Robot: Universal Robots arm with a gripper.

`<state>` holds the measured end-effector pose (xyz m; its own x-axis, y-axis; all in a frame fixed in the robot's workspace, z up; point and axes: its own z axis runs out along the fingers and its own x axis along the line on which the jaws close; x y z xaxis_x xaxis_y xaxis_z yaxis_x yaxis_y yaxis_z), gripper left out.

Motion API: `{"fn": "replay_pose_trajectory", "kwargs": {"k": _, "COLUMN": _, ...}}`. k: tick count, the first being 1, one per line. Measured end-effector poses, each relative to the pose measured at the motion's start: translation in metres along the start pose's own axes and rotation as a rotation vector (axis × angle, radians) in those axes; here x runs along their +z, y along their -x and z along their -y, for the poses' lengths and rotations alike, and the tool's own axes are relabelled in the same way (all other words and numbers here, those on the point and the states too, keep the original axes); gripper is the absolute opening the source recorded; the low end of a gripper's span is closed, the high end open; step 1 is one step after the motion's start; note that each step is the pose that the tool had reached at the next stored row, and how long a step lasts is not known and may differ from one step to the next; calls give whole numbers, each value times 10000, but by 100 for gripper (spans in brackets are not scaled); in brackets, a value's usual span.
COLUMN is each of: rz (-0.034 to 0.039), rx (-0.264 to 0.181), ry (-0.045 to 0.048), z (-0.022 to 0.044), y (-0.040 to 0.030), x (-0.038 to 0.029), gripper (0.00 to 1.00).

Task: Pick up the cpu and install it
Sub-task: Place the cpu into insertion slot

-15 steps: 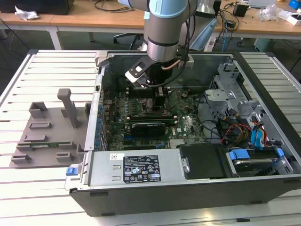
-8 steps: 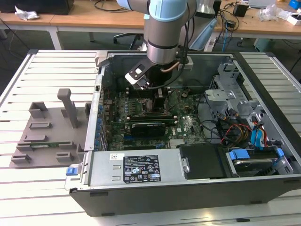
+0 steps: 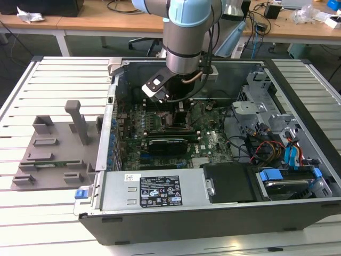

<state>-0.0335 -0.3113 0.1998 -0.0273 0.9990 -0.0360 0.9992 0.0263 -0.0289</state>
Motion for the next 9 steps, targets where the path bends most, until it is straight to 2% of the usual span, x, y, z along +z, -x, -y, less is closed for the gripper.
{"fn": "replay_pose_trajectory", "kwargs": {"k": 7, "rz": -2, "rx": 2, "ry": 1, "z": -15, "y": -3, "x": 7, "gripper": 55}}
{"fn": "replay_pose_trajectory", "kwargs": {"k": 8, "rz": -1, "rx": 2, "ry": 0, "z": -16, "y": -3, "x": 6, "gripper": 56}}
{"fn": "replay_pose_trajectory", "kwargs": {"k": 9, "rz": -2, "rx": 2, "ry": 0, "z": -17, "y": -3, "x": 7, "gripper": 61}}
